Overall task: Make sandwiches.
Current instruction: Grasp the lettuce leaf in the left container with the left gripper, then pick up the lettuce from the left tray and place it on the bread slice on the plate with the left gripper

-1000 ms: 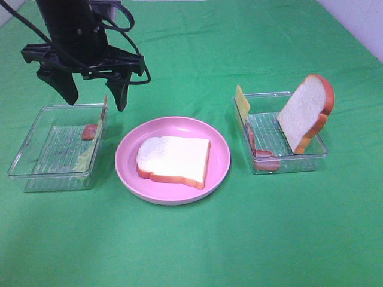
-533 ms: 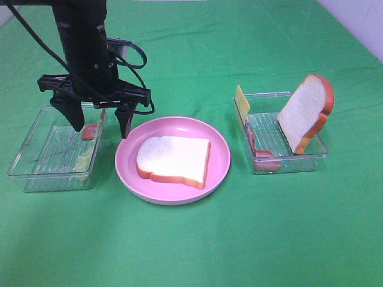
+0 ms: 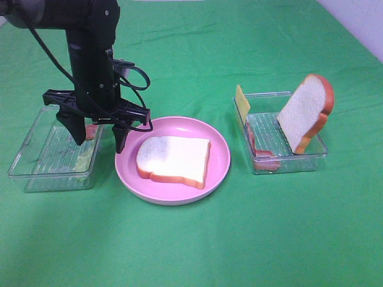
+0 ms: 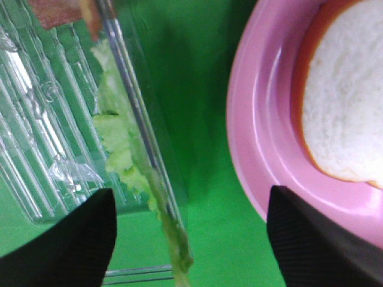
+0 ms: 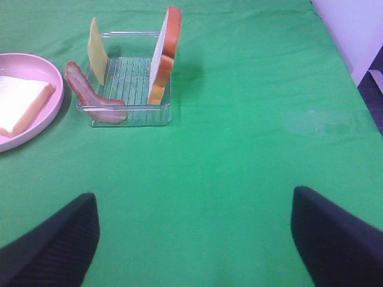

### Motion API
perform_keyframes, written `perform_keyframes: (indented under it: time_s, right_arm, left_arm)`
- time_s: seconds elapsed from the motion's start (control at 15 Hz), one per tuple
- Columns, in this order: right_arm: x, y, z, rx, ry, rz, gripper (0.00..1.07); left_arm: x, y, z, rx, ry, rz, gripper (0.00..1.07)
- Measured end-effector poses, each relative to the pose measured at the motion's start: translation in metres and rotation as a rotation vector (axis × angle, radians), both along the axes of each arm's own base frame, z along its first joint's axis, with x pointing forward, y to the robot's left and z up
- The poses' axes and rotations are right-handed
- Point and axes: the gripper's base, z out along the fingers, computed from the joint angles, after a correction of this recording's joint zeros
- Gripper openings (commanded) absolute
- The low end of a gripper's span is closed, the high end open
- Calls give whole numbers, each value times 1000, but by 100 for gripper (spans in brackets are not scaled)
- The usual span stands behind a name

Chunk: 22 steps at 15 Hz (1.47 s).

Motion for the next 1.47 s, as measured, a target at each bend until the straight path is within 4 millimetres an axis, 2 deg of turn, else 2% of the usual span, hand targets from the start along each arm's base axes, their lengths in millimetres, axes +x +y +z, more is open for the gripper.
perform_keyframes:
  time_s: [0.2,0.47,0.6,0.93,1.0,1.13,1.4,1.47]
  right_arm:
    - [0,0,0,0,0,0,83]
    - [0,0,0,0,0,0,83]
    - [0,0,0,0,0,0,83]
    - [0,0,0,0,0,0,83]
    - [0,0,0,0,0,0,83]
    - [0,0,0,0,0,0,83]
    - [0,0,0,0,0,0,83]
    - [0,0,0,0,0,0,83]
  left_arm:
    - [1,1,-2,13,-2,-2,29]
    - [1,1,-2,14,-4,16,13]
    - [1,1,-2,15,-4,18,0]
    - [1,1,-2,16,-4,19,0]
    - [0,0,3,-1,-9,24,0]
    - [-3,-1,21,-46,-31,36,0]
    - [-16,-2,75,-167,-113,47,0]
    - [-18,-3,79,-188,-113,42,0]
